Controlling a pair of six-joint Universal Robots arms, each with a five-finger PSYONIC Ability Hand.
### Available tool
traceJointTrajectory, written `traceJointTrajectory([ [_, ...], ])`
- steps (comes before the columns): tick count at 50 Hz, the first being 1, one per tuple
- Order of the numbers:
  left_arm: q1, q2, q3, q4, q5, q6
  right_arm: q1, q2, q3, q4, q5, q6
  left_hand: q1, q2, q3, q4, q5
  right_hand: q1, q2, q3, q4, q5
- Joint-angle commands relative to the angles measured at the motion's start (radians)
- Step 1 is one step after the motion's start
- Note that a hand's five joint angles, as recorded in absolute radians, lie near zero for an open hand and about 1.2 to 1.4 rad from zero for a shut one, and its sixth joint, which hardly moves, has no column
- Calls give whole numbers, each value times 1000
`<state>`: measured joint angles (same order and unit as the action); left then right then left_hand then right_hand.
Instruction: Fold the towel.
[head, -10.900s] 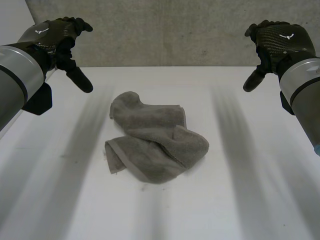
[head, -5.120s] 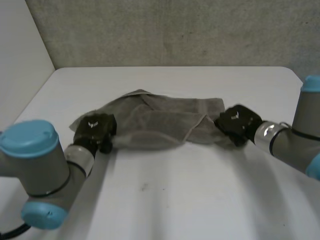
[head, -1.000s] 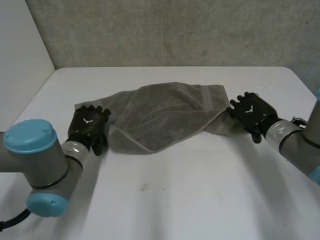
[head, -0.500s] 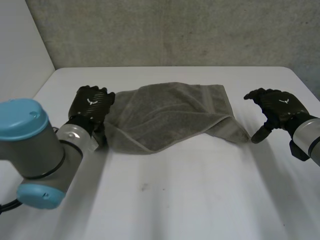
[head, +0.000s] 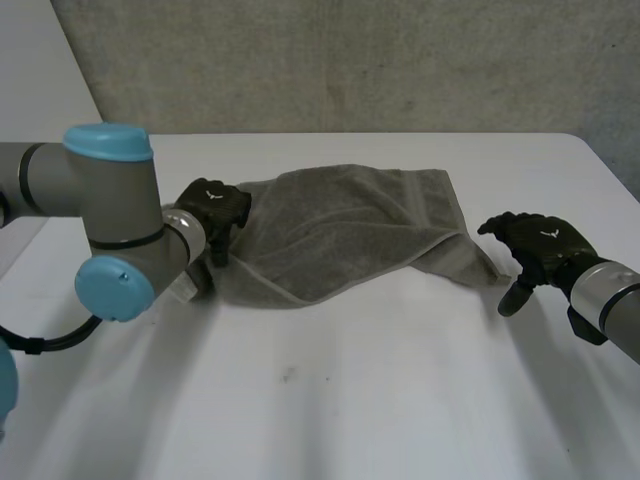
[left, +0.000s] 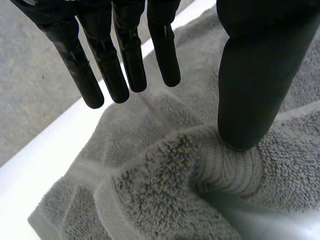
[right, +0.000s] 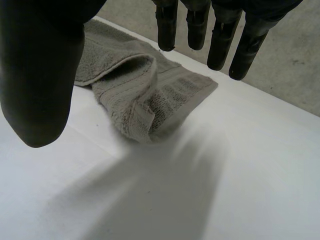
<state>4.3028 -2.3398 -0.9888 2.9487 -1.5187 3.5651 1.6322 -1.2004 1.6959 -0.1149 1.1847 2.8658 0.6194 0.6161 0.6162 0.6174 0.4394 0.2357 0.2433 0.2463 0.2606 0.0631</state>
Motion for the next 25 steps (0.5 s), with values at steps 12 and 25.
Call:
traceJointTrajectory([
  [12,21,-70,65,-171,-52,8,-2,22,-2,-2,0,-20,310,313,313,312,315,-61,-69,-72,-86,-63],
  [25,40,-33,13,-184,-74,9,-2,32,-2,-3,1,-48,431,434,434,433,436,-61,-69,-72,-86,-63],
])
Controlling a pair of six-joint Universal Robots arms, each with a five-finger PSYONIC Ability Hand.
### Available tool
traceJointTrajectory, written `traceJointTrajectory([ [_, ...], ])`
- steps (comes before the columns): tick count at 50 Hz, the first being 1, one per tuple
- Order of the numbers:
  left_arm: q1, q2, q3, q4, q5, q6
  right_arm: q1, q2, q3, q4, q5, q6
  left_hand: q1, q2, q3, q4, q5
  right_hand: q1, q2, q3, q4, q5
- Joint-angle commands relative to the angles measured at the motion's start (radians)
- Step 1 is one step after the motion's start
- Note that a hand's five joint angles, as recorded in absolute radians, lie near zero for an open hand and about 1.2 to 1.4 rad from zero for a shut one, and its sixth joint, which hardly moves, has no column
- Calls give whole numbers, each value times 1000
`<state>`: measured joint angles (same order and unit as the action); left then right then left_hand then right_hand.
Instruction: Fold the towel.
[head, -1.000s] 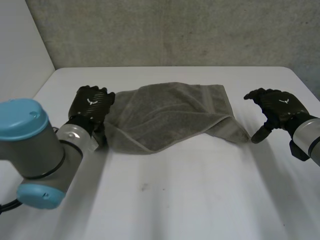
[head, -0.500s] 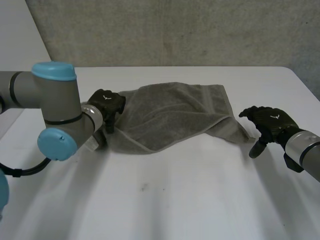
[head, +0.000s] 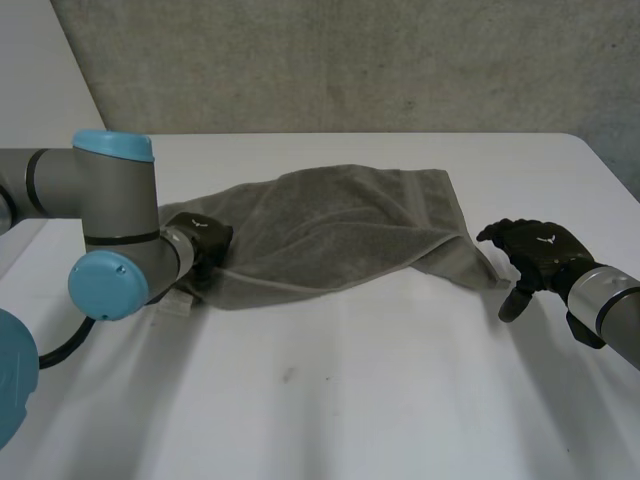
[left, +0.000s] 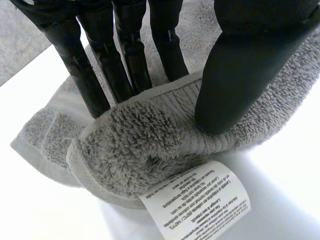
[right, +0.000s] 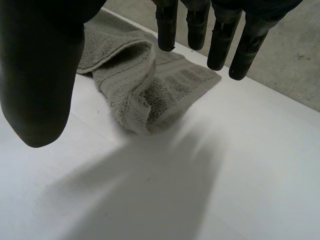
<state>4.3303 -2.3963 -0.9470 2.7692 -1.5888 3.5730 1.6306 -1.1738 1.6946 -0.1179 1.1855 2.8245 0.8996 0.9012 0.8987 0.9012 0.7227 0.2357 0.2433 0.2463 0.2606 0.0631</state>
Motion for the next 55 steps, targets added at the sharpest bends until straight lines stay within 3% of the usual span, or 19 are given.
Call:
traceJointTrajectory([
  [1,15,35,-38,-5,-3,0,0,5,-1,0,0,-7,165,164,166,164,168,-61,-69,-72,-86,-63],
  [13,23,154,-162,20,-25,-6,0,9,0,-3,2,-22,168,167,169,167,171,-61,-69,-72,-86,-63],
  [23,25,261,-351,157,-25,-2,3,20,0,-2,2,-28,165,164,166,164,168,-61,-69,-72,-86,-63],
  [32,25,258,-391,216,-27,0,3,22,2,0,3,-42,183,181,184,181,185,-61,-69,-72,-86,-63],
  [40,26,252,-415,219,-25,0,3,19,0,-2,6,-37,497,495,498,495,499,-61,-69,-72,-86,-63],
  [44,26,266,-421,219,-25,-2,-5,14,-4,0,6,-13,497,495,498,495,499,-61,-69,-72,-86,-63],
  [55,20,473,-498,291,-23,-16,-14,-3,-55,32,19,266,497,495,498,495,499,-61,-69,-72,-86,-63],
])
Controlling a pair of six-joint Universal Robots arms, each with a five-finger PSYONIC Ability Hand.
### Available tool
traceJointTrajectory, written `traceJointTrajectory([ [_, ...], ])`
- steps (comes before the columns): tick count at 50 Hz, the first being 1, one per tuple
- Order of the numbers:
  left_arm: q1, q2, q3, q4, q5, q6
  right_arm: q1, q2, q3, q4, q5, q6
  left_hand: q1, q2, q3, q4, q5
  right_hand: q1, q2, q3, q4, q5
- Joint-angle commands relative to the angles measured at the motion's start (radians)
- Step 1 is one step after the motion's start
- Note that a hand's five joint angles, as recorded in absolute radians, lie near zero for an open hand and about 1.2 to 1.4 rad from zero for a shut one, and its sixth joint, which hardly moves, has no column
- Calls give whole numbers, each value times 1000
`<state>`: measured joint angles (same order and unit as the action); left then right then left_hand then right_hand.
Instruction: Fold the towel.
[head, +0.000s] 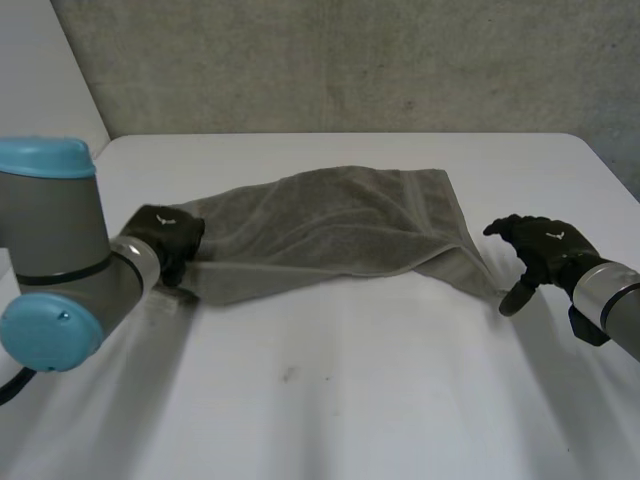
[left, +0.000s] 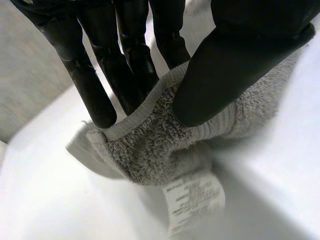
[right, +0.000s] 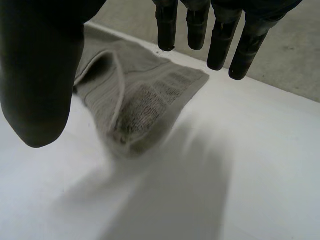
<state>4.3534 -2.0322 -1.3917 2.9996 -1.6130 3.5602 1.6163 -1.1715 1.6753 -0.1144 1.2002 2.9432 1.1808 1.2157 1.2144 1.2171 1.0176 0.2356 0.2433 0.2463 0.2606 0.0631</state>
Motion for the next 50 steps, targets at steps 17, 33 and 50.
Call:
traceJointTrajectory([
  [17,37,214,-158,177,-1,-4,74,154,-146,113,41,189,215,181,182,179,204,11,3,0,-14,9],
  [33,95,213,-145,182,10,-95,108,112,-37,29,72,90,215,181,182,179,204,146,138,135,121,144],
  [50,107,213,-156,182,8,-116,128,161,-40,-59,76,-26,215,181,182,179,204,322,314,311,297,320],
])
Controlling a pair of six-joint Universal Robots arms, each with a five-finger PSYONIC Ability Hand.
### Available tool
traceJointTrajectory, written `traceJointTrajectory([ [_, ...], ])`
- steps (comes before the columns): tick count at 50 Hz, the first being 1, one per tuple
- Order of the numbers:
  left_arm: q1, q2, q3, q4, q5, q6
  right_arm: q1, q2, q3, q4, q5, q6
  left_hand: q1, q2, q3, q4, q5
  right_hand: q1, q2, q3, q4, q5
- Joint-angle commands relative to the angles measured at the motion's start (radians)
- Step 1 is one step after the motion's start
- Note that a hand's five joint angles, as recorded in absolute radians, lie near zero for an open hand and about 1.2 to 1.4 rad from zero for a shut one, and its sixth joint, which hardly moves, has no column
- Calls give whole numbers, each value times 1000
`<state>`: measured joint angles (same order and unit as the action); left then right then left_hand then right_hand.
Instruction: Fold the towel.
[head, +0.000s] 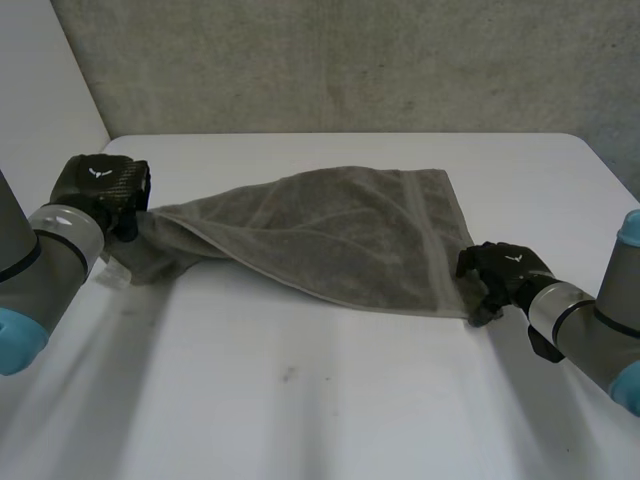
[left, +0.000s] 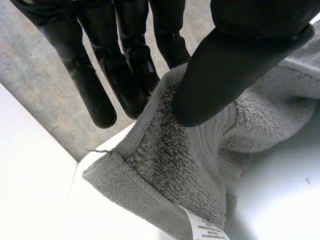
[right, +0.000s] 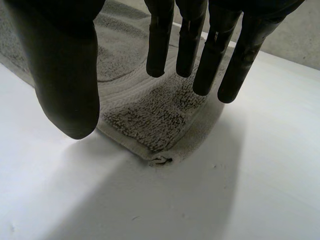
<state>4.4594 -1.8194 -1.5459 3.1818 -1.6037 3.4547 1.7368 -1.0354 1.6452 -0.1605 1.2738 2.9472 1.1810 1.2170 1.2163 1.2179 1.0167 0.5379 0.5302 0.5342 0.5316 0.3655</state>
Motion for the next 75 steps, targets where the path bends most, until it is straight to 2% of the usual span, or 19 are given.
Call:
traceJointTrajectory([
  [1,1,0,-2,0,-1,-11,6,28,-11,-14,1,-40,215,179,180,178,205,23,30,26,29,21],
  [13,17,0,-10,1,1,-34,6,43,-15,-50,12,-132,215,179,180,178,205,64,71,67,70,62],
  [27,17,0,-13,1,1,-35,6,74,-30,-99,15,-148,215,179,180,178,205,102,110,106,108,100],
  [34,17,0,-19,1,1,-35,6,89,-42,-100,19,-201,215,179,180,178,205,128,136,132,135,126],
  [63,17,0,-20,1,1,-35,7,106,-91,-131,24,-207,215,179,180,178,205,178,186,182,185,176],
  [75,18,-1,-20,1,1,-35,9,141,-116,-125,6,-208,215,179,180,178,205,536,544,540,542,534],
])
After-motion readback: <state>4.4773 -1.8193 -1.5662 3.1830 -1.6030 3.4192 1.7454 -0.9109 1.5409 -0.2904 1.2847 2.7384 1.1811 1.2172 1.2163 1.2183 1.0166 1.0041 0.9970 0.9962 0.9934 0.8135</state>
